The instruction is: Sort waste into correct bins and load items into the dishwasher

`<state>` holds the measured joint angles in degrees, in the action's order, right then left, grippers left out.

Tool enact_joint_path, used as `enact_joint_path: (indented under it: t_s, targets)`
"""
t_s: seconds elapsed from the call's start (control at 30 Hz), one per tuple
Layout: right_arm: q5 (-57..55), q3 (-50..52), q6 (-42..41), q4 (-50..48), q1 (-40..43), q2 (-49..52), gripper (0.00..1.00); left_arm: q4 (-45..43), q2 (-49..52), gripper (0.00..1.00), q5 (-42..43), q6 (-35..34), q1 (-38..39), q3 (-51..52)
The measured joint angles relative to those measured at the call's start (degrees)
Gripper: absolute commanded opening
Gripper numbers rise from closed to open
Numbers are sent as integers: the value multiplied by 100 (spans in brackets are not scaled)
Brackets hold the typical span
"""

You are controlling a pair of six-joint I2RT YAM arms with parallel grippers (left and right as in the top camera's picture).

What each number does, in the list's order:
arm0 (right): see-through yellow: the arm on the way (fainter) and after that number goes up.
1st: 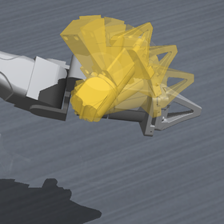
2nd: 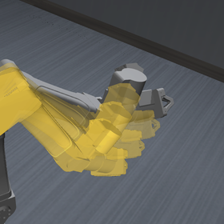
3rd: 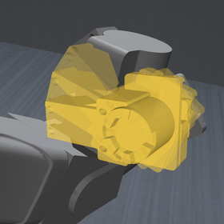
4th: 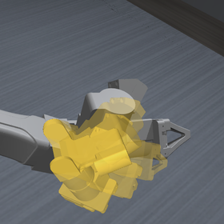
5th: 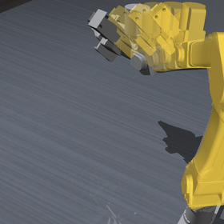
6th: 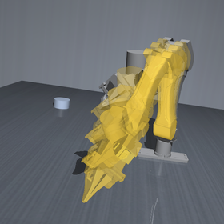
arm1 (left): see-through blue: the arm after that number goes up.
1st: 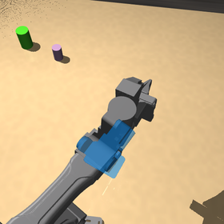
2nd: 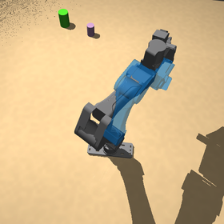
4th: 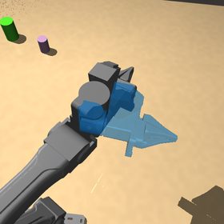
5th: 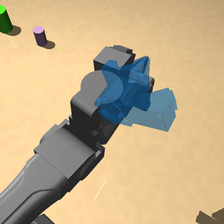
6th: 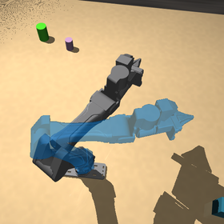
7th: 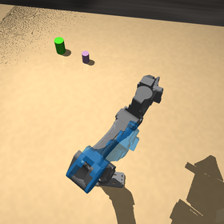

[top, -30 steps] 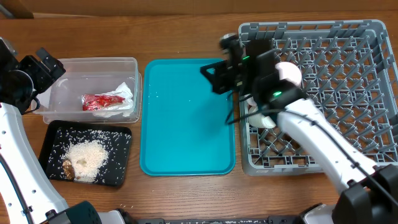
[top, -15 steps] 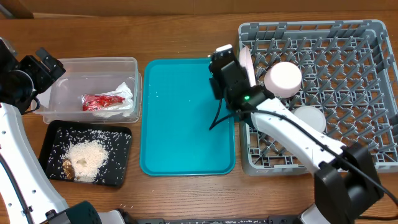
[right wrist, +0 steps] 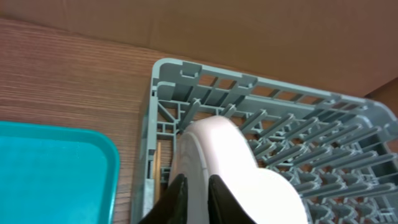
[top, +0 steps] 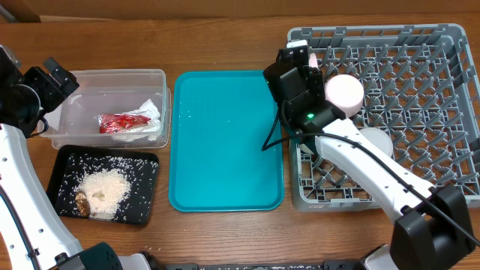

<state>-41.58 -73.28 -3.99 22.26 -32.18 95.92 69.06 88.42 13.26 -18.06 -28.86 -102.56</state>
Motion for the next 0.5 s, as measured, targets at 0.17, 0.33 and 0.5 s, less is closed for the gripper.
enact_joint_path:
  t_s: [0.17,0.33,0.5]
  targets:
    - [-35,-17,-13,315,186,-24,21,-2,0,100,0,0,-2,0]
    - [-46,-17,-24,516,463,-24,26,0,0,100,-2,0,-2,0]
    - [-74,-17,-28,442,671,-26,26,2,0,100,0,0,-2,0]
